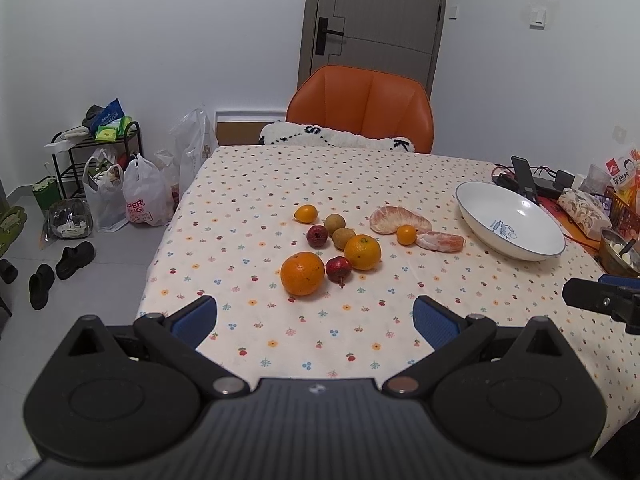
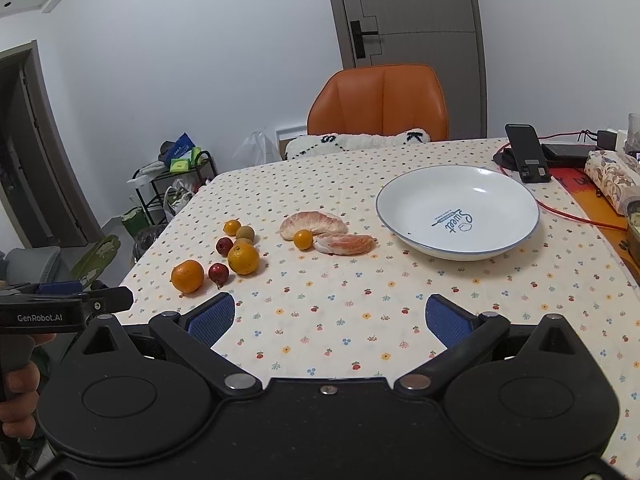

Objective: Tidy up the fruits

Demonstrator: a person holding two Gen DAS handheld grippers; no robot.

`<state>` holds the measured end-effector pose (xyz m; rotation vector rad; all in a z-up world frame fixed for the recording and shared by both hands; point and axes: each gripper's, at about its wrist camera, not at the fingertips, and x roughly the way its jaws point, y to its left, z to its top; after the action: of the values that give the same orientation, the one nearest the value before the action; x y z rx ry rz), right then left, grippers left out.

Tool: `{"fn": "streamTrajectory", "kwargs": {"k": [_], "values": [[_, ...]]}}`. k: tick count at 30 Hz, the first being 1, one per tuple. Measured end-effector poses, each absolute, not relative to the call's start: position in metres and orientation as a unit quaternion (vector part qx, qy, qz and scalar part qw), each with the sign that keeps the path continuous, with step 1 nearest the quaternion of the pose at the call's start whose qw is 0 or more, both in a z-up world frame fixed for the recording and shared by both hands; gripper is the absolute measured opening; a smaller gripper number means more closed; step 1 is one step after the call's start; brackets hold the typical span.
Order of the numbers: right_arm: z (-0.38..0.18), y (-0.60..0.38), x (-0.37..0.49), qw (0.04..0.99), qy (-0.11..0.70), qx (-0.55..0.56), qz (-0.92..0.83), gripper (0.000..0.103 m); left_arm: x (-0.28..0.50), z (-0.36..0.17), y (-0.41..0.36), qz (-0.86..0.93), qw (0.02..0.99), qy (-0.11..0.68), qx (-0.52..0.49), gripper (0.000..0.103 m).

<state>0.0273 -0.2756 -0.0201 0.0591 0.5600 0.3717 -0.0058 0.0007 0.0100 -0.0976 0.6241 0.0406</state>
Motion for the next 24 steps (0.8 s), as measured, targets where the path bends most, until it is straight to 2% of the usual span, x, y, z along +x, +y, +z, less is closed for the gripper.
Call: {"fn": "streamTrajectory", "kwargs": {"k": [24], "values": [[-0.0156, -0.2807, 0.0265, 0.948, 0.264, 0.033, 0.175, 0.103, -0.0082, 0.0150, 0.0030, 0.021, 0.952, 0.300, -0.051, 0.103]]}}
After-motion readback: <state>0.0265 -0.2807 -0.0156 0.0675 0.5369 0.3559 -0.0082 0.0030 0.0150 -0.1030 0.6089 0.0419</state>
